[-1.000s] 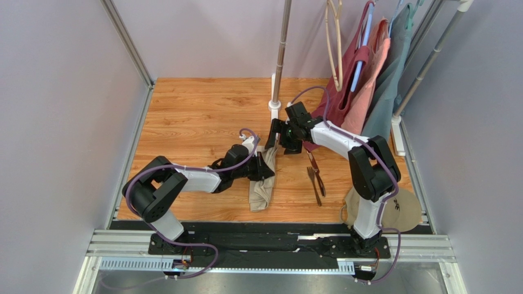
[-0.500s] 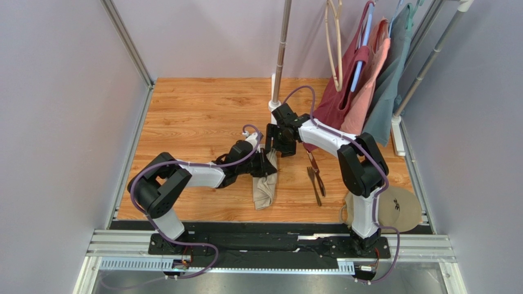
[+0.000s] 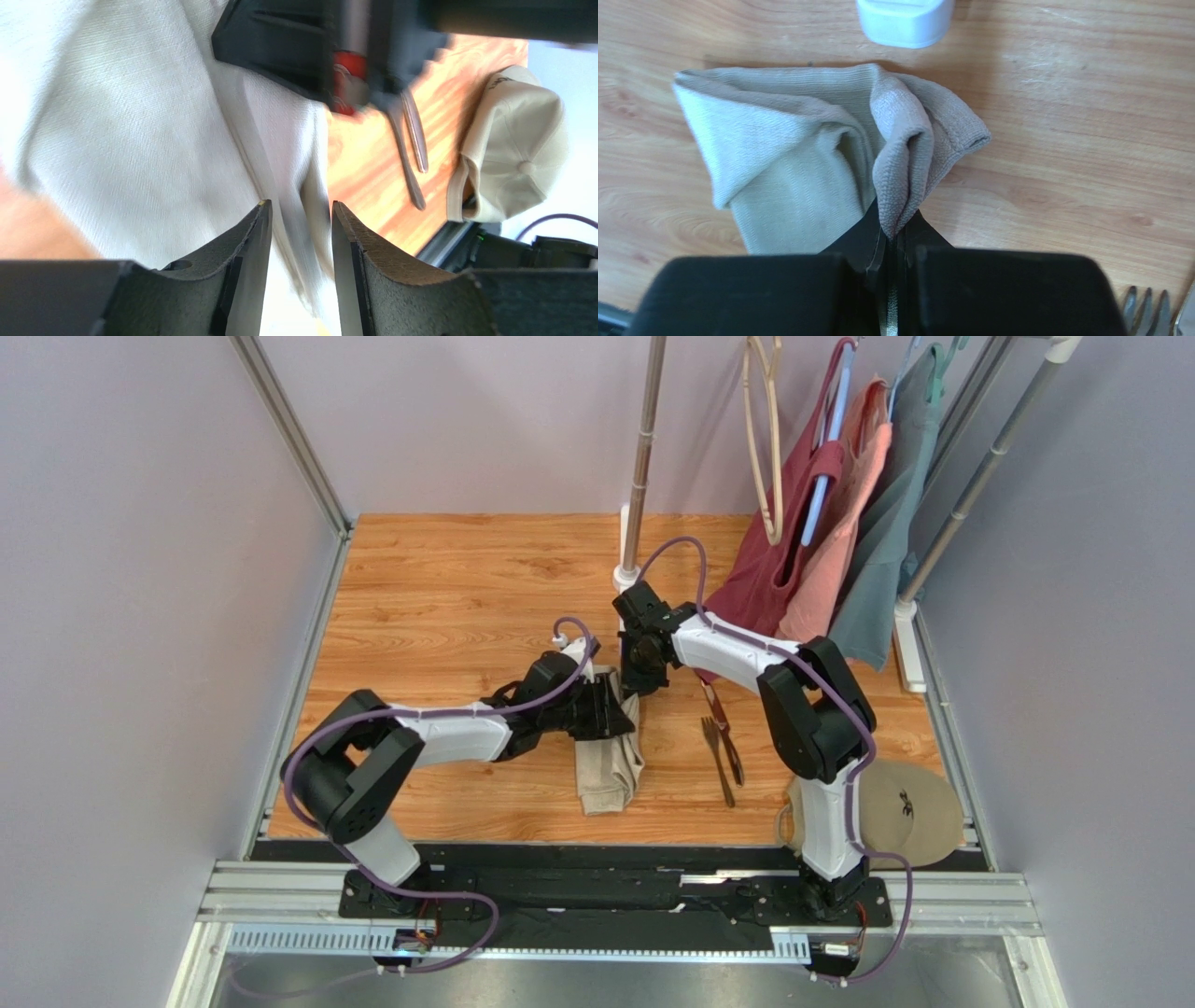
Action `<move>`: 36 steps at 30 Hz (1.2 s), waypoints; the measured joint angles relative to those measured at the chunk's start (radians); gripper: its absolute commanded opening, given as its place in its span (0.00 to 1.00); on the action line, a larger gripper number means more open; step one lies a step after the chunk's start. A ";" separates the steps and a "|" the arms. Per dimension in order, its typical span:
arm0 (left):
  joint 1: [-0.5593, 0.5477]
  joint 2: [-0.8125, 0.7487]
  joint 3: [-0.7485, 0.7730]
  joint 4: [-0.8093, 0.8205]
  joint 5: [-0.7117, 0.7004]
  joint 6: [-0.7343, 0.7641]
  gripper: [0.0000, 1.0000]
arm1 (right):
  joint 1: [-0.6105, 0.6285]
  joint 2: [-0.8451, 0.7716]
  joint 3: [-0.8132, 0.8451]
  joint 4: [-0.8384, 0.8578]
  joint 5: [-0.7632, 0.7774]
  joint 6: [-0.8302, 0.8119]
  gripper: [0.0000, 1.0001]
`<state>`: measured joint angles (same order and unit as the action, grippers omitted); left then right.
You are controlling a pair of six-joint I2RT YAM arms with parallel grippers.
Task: Fold the napkin into a case and place the utensils inside
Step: Fold the 2/3-rectangle-folded napkin at the center of the board.
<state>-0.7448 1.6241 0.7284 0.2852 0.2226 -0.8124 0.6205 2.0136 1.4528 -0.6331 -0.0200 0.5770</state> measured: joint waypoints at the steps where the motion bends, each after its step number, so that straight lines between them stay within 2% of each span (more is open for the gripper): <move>1: 0.002 -0.036 0.000 -0.039 -0.010 -0.001 0.43 | 0.000 0.003 0.000 -0.001 0.008 -0.003 0.00; 3: 0.013 -0.106 0.000 -0.095 -0.027 -0.003 0.38 | 0.000 0.007 0.000 -0.006 0.023 -0.011 0.00; 4: 0.021 -0.149 0.000 -0.127 -0.039 -0.009 0.31 | 0.000 0.009 0.000 -0.007 0.030 -0.014 0.00; 7: 0.090 -0.253 0.003 -0.216 -0.077 -0.032 0.20 | 0.000 0.011 0.002 -0.015 0.046 -0.025 0.00; 9: 0.147 -0.254 0.013 -0.249 -0.086 -0.040 0.16 | 0.000 0.013 0.010 -0.029 0.058 -0.031 0.00; 10: 0.171 -0.233 0.022 -0.259 -0.087 -0.040 0.12 | 0.000 0.014 0.014 -0.035 0.063 -0.033 0.00; 12: 0.204 -0.163 0.040 -0.263 -0.084 -0.037 0.09 | 0.002 0.014 0.026 -0.048 0.075 -0.036 0.00; 17: 0.193 0.019 0.051 -0.241 -0.051 -0.046 0.09 | 0.017 0.038 0.082 -0.096 0.126 -0.044 0.00; 25: 0.144 0.107 0.105 -0.213 -0.048 -0.063 0.08 | 0.087 0.115 0.235 -0.216 0.237 -0.029 0.02; 28: 0.143 0.109 0.107 -0.206 -0.048 -0.065 0.08 | 0.114 0.157 0.293 -0.259 0.282 -0.006 0.07; 34: 0.142 0.109 0.107 -0.201 -0.048 -0.072 0.08 | 0.138 0.173 0.303 -0.289 0.306 0.042 0.24; 35: 0.142 0.109 0.107 -0.200 -0.048 -0.072 0.08 | 0.138 0.173 0.303 -0.291 0.306 0.043 0.31; 36: 0.142 0.109 0.107 -0.199 -0.048 -0.073 0.08 | 0.138 0.173 0.303 -0.293 0.305 0.042 0.31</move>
<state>-0.6029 1.7336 0.8356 0.0864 0.1741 -0.8856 0.7582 2.1864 1.7561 -0.9257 0.2848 0.6193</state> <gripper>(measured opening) 0.082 0.224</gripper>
